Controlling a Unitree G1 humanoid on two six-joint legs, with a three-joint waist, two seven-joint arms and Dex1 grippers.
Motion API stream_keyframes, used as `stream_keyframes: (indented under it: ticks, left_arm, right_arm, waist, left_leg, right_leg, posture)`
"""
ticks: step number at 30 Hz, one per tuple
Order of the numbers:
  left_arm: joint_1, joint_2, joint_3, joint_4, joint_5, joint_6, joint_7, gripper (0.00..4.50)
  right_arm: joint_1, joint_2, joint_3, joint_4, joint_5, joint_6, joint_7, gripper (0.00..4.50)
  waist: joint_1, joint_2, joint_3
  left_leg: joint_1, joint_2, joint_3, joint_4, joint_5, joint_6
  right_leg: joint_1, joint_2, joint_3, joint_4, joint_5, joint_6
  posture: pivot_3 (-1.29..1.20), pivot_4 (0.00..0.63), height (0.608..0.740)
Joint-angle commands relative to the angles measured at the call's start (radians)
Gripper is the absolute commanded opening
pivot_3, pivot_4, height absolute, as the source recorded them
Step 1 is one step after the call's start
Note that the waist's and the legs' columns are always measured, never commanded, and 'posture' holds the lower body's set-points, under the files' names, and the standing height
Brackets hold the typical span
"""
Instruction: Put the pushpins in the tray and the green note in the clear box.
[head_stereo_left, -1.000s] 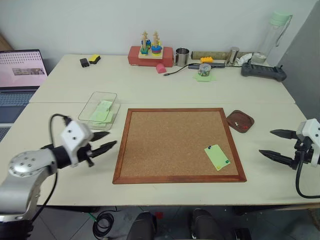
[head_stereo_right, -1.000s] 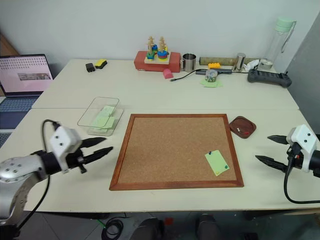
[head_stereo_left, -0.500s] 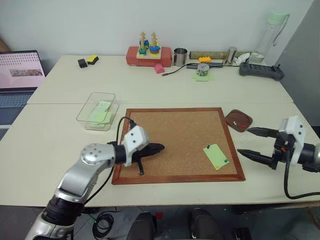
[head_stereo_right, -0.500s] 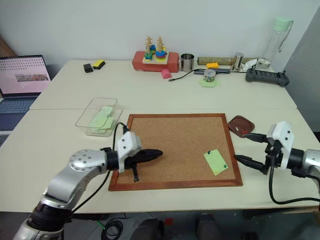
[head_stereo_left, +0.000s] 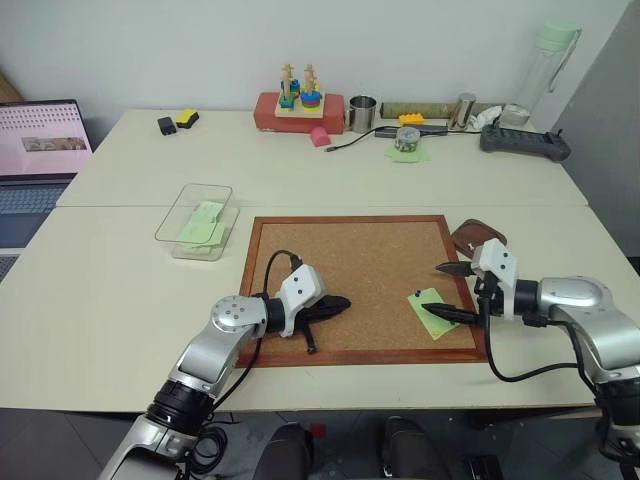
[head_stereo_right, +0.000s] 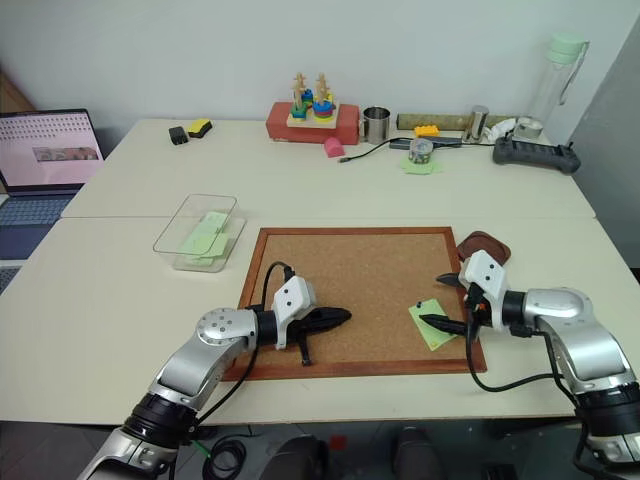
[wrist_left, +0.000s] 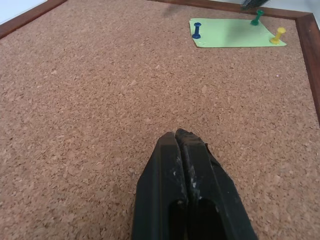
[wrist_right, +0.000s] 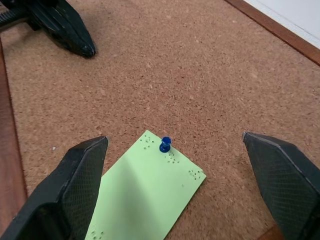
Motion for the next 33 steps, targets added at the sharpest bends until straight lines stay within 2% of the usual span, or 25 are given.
stream_keyframes:
  ticks: [1,7,10,11,17,22,28,29,33]
  left_arm:
    - [0.007,-0.006,-0.001,0.027,0.028,-0.015,0.009,0.05]
    - [0.006,-0.014,0.005,0.038,0.034,-0.020,0.017,0.05]
    - [0.003,-0.018,0.010,0.039,0.029,-0.012,0.019,0.00]
    - [0.002,-0.018,0.011,0.039,0.030,-0.012,0.019,0.00]
    - [0.002,-0.014,0.018,0.034,0.027,-0.006,0.017,0.00]
    - [0.004,-0.013,0.024,0.031,0.023,-0.001,0.018,0.00]
    - [0.000,-0.013,0.025,0.038,0.024,-0.001,0.018,0.00]
    - [-0.001,-0.013,0.025,0.039,0.024,-0.001,0.019,0.00]
    - [0.002,-0.012,0.026,0.040,0.024,-0.002,0.019,0.00]
  right_arm:
    - [-0.030,0.023,0.025,0.032,-0.033,-0.065,0.012,4.50]
    - [-0.059,0.058,0.039,0.098,-0.056,-0.106,0.016,4.50]
    - [-0.070,0.074,0.048,0.127,-0.068,-0.123,0.015,4.03]
    - [-0.073,0.079,0.050,0.140,-0.072,-0.130,0.017,3.72]
    - [-0.081,0.090,0.053,0.166,-0.076,-0.146,0.031,2.59]
    - [-0.080,0.100,0.056,0.166,-0.075,-0.144,0.035,1.37]
    - [-0.072,0.097,0.058,0.155,-0.072,-0.138,0.049,0.16]
    - [-0.072,0.096,0.058,0.155,-0.072,-0.137,0.050,0.05]
    - [-0.067,0.089,0.056,0.137,-0.068,-0.133,0.059,0.05]
  waist:
    - [0.000,0.000,0.000]
    - [0.000,0.000,0.000]
    - [-0.001,0.000,0.000]
    - [-0.001,0.000,0.000]
    - [-0.001,0.000,0.000]
    - [-0.001,0.000,0.000]
    - [-0.001,0.000,0.000]
    - [-0.001,0.000,0.000]
    - [-0.001,0.000,0.000]
  left_leg:
    - [0.000,0.000,0.000,0.001,0.000,0.000]
    - [0.001,0.000,0.000,0.006,0.000,0.000]
    - [0.002,0.000,0.000,0.007,0.000,0.000]
    - [0.002,0.000,0.000,0.007,0.000,0.000]
    - [0.002,0.000,0.000,0.007,0.000,0.000]
    - [0.002,0.000,-0.001,0.007,0.000,0.000]
    - [0.002,0.000,0.000,0.007,0.000,0.000]
    - [0.002,0.000,0.000,0.007,0.000,0.000]
    - [0.002,0.000,-0.001,0.007,0.000,0.000]
  right_leg:
    - [0.000,0.000,0.000,0.001,0.000,0.000]
    - [0.000,0.000,0.001,0.006,0.000,0.000]
    - [0.000,0.000,0.001,0.009,0.000,0.000]
    - [0.000,0.000,0.000,0.009,0.000,0.000]
    - [0.000,0.000,0.001,0.010,0.000,0.000]
    - [0.000,0.000,0.001,0.010,0.000,0.000]
    - [0.000,0.000,0.001,0.010,0.000,0.000]
    - [0.000,0.000,0.001,0.010,0.000,0.000]
    - [0.000,0.000,0.001,0.010,0.000,0.000]
  posture:
    - [0.00,0.150,0.740]
    - [0.00,0.150,0.740]
    - [0.00,0.150,0.740]
    - [0.00,0.150,0.740]
    - [0.00,0.150,0.740]
    - [0.00,0.150,0.740]
    - [0.00,0.150,0.740]
    - [0.00,0.150,0.740]
    - [0.00,0.150,0.740]
